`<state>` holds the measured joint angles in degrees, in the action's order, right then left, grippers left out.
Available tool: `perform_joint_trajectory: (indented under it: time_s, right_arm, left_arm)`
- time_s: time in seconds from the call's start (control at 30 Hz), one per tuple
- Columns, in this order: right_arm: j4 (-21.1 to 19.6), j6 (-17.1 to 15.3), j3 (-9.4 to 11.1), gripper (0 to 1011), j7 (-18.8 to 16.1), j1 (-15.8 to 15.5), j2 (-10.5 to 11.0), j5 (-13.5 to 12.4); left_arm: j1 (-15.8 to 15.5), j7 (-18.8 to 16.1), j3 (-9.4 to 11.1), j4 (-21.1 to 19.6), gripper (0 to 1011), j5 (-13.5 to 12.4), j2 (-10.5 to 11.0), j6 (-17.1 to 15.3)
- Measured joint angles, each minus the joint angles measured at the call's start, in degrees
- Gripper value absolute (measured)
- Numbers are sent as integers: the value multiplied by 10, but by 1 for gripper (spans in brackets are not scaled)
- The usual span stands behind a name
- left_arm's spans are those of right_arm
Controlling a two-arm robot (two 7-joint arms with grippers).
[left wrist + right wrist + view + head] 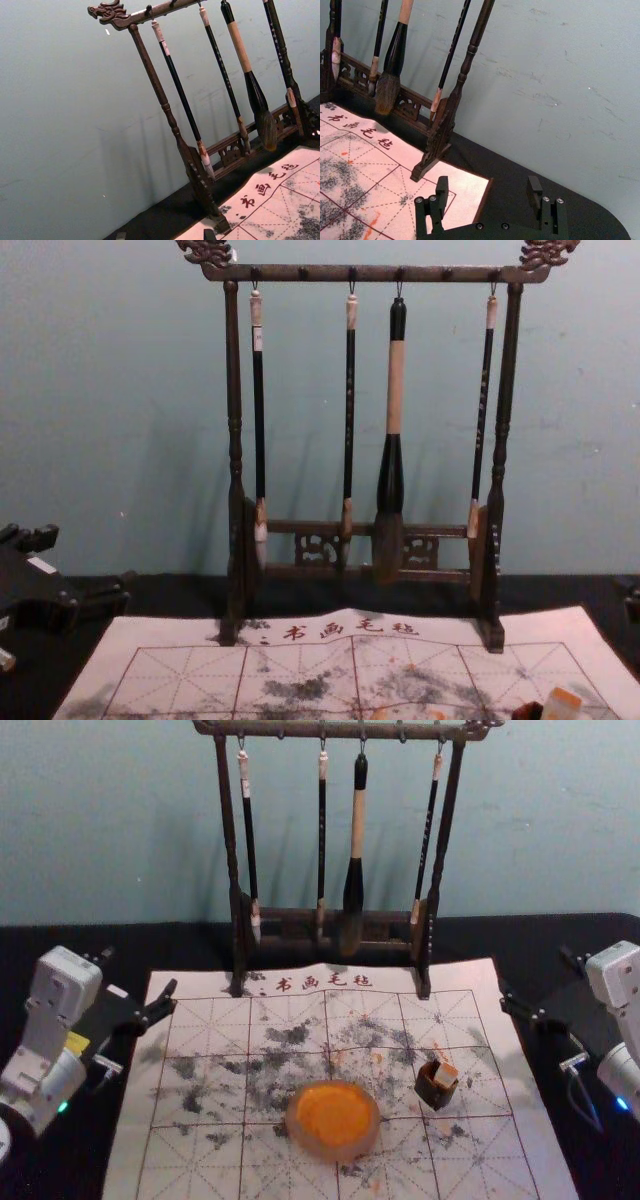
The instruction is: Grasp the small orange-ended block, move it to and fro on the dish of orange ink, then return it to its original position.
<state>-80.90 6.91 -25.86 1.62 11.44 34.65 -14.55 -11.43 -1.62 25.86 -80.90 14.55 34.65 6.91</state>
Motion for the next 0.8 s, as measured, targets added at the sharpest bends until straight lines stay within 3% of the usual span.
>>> perform_joint_trajectory:
  time_s: [0.23, 0.47, 0.67, 0.8]
  right_arm:
    - [0, 0, 6, 1000, -12, -2, 1, -4]
    - [-29, 2, 31, 1000, -41, -24, 14, -28]
    - [-83, 13, 54, 1000, -77, -70, 38, -60]
    - [-116, 27, 65, 1000, -122, -103, 57, -91]
  left_arm:
    - [0, 0, 0, 0, 1001, 0, 0, 0]
    - [0, 0, 0, 0, 1001, 0, 0, 0]
    - [0, 0, 0, 0, 1001, 0, 0, 0]
    - [0, 0, 0, 0, 1001, 0, 0, 0]
